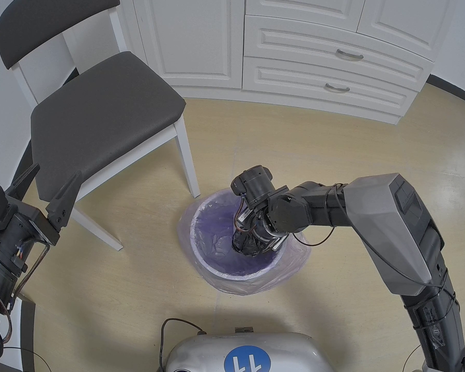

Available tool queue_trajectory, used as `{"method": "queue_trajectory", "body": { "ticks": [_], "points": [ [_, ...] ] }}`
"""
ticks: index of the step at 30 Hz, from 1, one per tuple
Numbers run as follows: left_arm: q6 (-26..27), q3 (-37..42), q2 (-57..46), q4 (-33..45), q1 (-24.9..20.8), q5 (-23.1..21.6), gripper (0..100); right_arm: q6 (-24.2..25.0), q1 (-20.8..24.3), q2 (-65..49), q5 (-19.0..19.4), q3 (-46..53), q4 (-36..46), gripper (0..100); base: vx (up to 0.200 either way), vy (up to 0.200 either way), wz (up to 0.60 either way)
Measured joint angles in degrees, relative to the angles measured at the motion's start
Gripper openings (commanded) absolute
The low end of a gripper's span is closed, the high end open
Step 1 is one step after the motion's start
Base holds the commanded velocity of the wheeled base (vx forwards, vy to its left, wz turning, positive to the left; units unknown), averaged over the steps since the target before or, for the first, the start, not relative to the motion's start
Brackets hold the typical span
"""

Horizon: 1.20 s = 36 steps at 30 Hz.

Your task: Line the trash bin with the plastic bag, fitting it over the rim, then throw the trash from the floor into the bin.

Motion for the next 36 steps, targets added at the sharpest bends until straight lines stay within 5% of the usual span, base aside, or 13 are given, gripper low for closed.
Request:
{"method": "queue_trajectory", "body": {
  "ticks": [5,6,30,36],
  "points": [
    [0.0,0.0,0.0,0.0,0.0,0.0,100,0.3,0.7,0.2,0.0,0.0,0.3,0,0.000,0.000,0.00],
    [0.0,0.0,0.0,0.0,0.0,0.0,100,0.4,0.7,0.2,0.0,0.0,0.3,100,0.000,0.000,0.00],
    [0.0,0.0,-0.2,0.0,0.0,0.0,100,0.4,0.9,-4.3,-1.3,0.0,5.8,100,0.000,0.000,0.00],
    [0.0,0.6,0.1,0.0,-0.5,-0.2,100,-0.6,1.0,-8.6,-5.7,0.0,9.6,100,0.000,0.000,0.00]
  ]
}}
